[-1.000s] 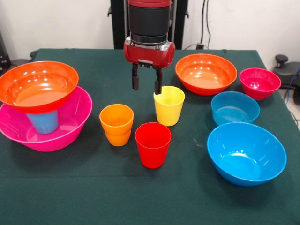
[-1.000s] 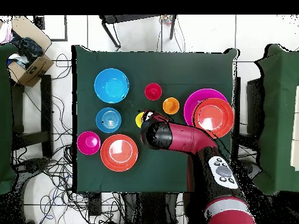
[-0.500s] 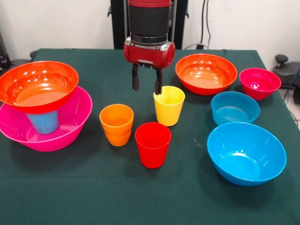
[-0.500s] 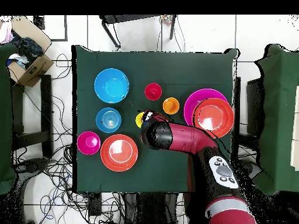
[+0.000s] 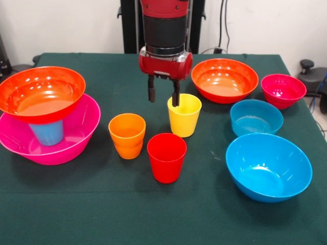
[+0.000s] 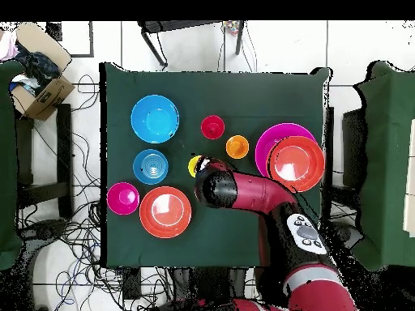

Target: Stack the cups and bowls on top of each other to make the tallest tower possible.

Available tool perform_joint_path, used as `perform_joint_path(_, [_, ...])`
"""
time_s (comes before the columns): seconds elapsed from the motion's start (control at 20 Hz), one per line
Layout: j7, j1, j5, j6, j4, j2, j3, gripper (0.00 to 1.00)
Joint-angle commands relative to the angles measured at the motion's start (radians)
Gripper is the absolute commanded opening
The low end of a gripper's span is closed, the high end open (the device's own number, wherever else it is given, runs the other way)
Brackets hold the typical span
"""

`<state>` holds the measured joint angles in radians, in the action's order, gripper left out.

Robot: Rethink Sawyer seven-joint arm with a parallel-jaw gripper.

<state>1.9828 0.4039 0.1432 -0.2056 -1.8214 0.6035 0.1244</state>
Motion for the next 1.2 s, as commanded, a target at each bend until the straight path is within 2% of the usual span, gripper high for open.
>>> perform_joint_path(0.05, [0.104,-0.012,0.003,0.05,-0.001,-0.054,0.068,1.0])
perform_joint_path(0.65, [0.089,-0.012,0.026,0.074,0.007,-0.109,0.055,1.0])
perform_joint_path(1.2, [0.091,-0.029,0.04,0.148,0.035,-0.191,0.026,1.0])
